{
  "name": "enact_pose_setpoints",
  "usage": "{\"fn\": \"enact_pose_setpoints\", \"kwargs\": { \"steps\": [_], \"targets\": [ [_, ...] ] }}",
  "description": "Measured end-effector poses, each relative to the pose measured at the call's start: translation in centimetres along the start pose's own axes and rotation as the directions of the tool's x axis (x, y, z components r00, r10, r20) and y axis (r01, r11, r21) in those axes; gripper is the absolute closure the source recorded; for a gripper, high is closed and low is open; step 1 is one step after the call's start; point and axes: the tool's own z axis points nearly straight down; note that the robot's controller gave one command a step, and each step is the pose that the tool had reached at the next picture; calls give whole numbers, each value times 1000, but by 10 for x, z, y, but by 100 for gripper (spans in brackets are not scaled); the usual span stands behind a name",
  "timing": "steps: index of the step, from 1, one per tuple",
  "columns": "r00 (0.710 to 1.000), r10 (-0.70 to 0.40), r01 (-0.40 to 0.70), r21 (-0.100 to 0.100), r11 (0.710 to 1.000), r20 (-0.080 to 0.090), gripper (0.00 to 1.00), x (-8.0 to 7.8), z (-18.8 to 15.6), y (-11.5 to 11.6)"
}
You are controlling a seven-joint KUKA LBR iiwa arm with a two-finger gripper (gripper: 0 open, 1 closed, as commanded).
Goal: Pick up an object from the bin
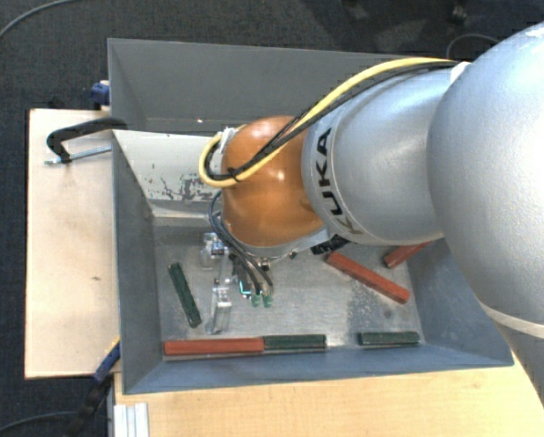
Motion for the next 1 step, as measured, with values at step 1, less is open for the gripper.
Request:
{"fn": "enact_pose_setpoints", "kwargs": {
  "steps": [1],
  "targets": [
    [998, 66, -66, 0, 998, 1, 0, 13, 67, -13]
  ]
}}
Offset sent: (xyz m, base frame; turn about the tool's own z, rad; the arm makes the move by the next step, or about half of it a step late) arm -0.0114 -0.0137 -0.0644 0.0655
